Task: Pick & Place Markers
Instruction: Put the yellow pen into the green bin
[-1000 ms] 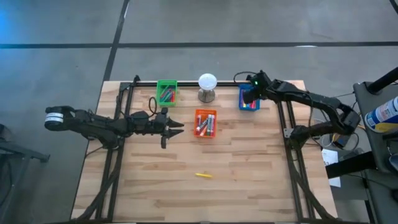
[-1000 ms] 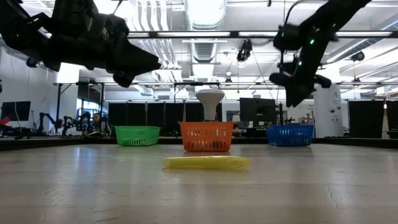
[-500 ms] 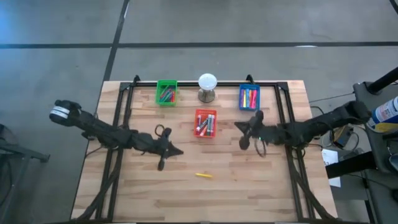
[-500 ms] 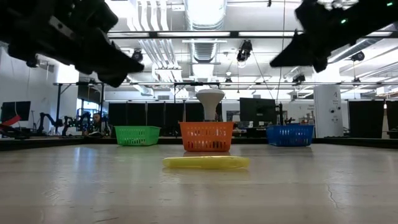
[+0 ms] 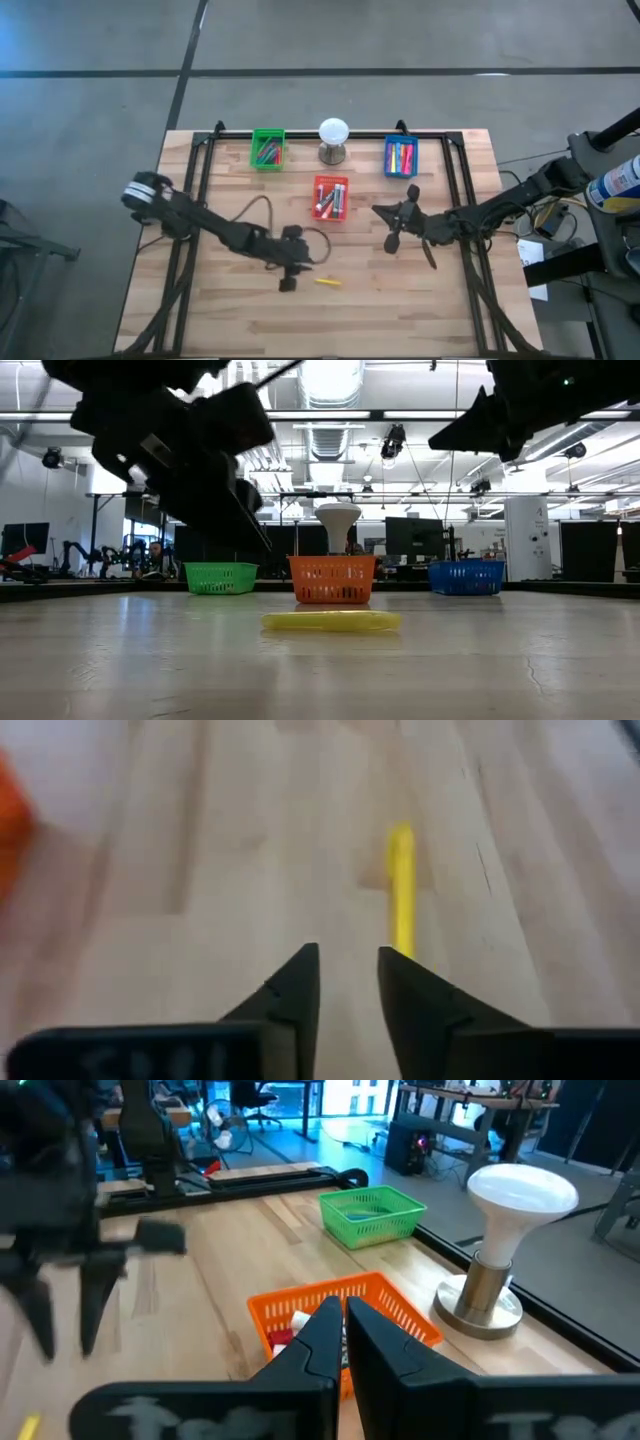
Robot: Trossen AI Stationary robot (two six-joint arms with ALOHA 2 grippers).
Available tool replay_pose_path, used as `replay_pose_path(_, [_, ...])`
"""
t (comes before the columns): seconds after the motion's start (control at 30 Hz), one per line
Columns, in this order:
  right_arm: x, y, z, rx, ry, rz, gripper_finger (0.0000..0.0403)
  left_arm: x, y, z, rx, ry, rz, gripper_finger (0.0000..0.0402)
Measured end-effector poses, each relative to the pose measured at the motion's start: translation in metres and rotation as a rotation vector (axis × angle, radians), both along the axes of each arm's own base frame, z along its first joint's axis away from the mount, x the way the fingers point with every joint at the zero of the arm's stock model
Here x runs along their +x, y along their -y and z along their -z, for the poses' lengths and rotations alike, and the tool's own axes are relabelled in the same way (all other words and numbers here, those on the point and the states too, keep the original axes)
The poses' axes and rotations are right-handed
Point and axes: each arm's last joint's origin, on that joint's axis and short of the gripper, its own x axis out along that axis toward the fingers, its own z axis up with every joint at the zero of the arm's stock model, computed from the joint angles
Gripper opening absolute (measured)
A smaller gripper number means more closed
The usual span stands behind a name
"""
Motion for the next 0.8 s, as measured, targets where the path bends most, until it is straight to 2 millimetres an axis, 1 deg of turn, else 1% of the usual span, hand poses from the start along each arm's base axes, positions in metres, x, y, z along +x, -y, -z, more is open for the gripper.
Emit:
replay_pose_path(0.13, [0.0,0.0,0.0,0.0,0.0,0.0,0.0013,0.019,0.016,0.01,0.006,-0.089,0.037,0.0122])
replay_pose_path(0.3, [0.0,0.0,0.0,0.001,0.002,-0.002,0.0013,0.035,0.033,0.018,0.004,-0.137,0.103,0.0128])
replay_pose_path(0.4, [0.0,0.0,0.0,0.002,0.002,-0.002,0.0013,0.039,0.037,0.022,0.025,-0.146,0.121,0.0129])
replay_pose_path(0.53, [0.0,0.0,0.0,0.004,0.003,-0.002,0.0013,0.041,0.036,0.027,0.043,-0.157,0.12,0.0126])
replay_pose_path(0.63, [0.0,0.0,0.0,0.004,0.002,-0.003,0.0013,0.041,0.036,0.03,0.043,-0.172,0.114,0.0107])
replay_pose_path(0.8, [0.0,0.0,0.0,0.003,0.002,-0.003,0.0013,0.041,0.035,0.03,0.061,-0.173,0.083,0.0031])
